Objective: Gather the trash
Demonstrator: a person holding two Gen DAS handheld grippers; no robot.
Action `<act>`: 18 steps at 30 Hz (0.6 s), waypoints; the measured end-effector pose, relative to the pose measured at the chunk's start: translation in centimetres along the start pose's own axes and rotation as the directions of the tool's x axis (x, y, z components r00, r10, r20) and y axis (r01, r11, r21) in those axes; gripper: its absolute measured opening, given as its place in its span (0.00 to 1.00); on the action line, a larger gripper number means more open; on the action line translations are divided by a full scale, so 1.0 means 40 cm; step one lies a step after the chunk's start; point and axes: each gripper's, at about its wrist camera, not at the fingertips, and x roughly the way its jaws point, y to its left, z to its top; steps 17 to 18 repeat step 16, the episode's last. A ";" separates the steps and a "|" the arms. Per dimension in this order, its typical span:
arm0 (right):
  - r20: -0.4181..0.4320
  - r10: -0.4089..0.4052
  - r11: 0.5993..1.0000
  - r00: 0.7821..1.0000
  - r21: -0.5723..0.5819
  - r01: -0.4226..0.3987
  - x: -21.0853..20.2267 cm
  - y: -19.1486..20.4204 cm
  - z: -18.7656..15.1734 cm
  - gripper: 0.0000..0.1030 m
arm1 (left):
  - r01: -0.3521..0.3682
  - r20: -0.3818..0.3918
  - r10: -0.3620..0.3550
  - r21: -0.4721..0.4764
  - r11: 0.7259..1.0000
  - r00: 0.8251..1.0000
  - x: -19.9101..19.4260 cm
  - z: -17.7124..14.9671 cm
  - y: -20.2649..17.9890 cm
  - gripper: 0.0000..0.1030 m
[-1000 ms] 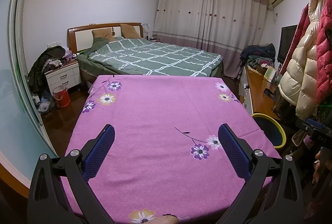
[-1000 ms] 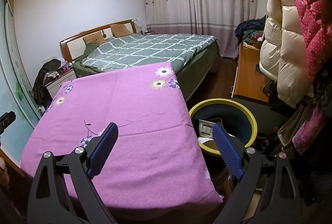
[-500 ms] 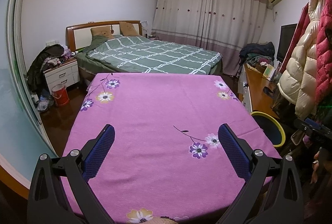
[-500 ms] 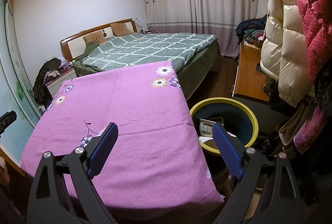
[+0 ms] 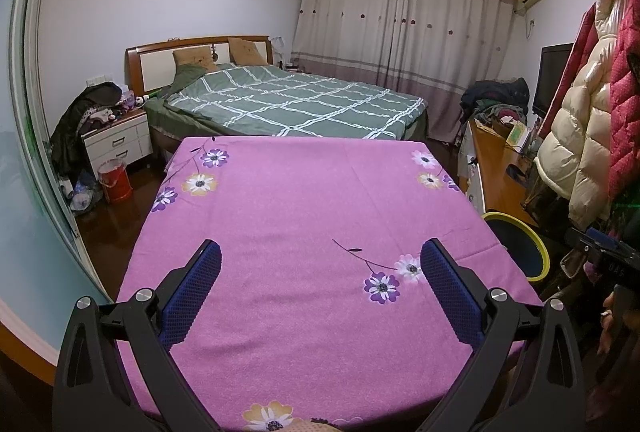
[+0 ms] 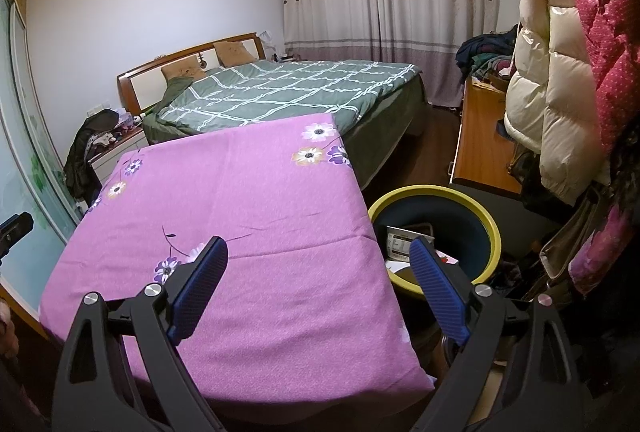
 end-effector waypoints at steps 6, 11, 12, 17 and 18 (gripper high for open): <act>-0.007 0.002 1.000 1.000 -0.001 -0.002 0.003 -0.004 0.003 0.85 | -0.016 0.020 0.016 0.010 1.000 1.000 0.010 -0.001 -0.001 0.95; -0.022 0.020 0.999 1.000 -0.032 -0.021 0.031 0.005 0.023 0.86 | -0.025 -0.016 0.025 -0.004 1.000 1.000 0.055 0.016 0.011 0.95; -0.032 0.024 0.999 0.999 -0.045 -0.026 0.050 0.012 0.033 0.87 | -0.021 -0.030 0.021 0.004 1.000 0.999 0.078 0.025 0.015 0.95; -0.091 0.047 0.996 0.995 -0.077 -0.054 0.153 0.037 0.069 0.89 | -0.081 -0.074 0.081 0.001 0.997 0.994 0.195 0.052 0.056 0.95; -0.091 0.047 0.996 0.995 -0.077 -0.054 0.153 0.037 0.069 0.89 | -0.081 -0.074 0.081 0.001 0.997 0.994 0.195 0.052 0.056 0.95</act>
